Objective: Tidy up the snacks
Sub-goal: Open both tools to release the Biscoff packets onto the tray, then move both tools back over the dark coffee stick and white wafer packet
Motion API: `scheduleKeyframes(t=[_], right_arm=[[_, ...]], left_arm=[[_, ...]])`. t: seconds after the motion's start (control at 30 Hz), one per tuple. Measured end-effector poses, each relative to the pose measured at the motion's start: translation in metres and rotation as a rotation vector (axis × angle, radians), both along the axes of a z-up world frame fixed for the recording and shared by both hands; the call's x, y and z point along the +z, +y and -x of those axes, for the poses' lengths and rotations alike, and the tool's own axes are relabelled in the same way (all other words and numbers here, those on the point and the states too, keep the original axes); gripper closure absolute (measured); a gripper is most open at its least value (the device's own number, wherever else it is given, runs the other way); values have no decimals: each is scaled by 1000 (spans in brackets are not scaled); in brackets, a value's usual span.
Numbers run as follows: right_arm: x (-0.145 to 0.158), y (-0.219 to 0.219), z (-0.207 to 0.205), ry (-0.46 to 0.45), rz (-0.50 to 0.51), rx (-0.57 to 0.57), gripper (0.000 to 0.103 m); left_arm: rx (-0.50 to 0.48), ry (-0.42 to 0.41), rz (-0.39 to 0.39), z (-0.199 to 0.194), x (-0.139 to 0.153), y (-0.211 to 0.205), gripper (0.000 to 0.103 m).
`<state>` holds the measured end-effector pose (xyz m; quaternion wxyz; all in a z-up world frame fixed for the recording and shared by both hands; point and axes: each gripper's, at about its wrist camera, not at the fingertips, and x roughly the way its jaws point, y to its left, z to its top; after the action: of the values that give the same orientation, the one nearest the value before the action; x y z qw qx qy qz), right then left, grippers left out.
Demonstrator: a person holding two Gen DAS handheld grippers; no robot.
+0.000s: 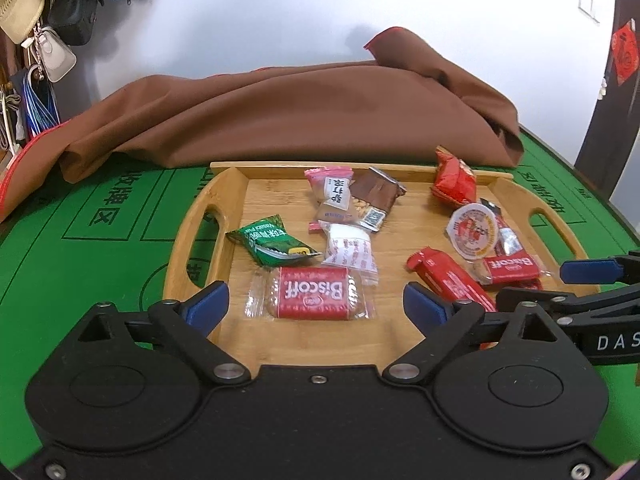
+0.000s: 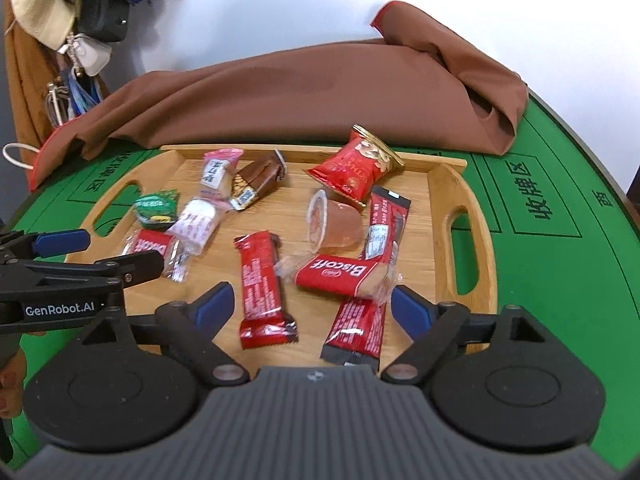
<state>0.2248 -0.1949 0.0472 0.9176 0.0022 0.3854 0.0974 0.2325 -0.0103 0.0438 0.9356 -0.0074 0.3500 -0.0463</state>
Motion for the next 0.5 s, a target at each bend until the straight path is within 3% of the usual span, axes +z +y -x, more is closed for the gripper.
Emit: scheduleKeyframes(t=[0.5], right_arm=[[8, 1, 53, -55, -14, 73, 1]], left_arm=[[-40, -40, 5, 56, 7, -2, 5]])
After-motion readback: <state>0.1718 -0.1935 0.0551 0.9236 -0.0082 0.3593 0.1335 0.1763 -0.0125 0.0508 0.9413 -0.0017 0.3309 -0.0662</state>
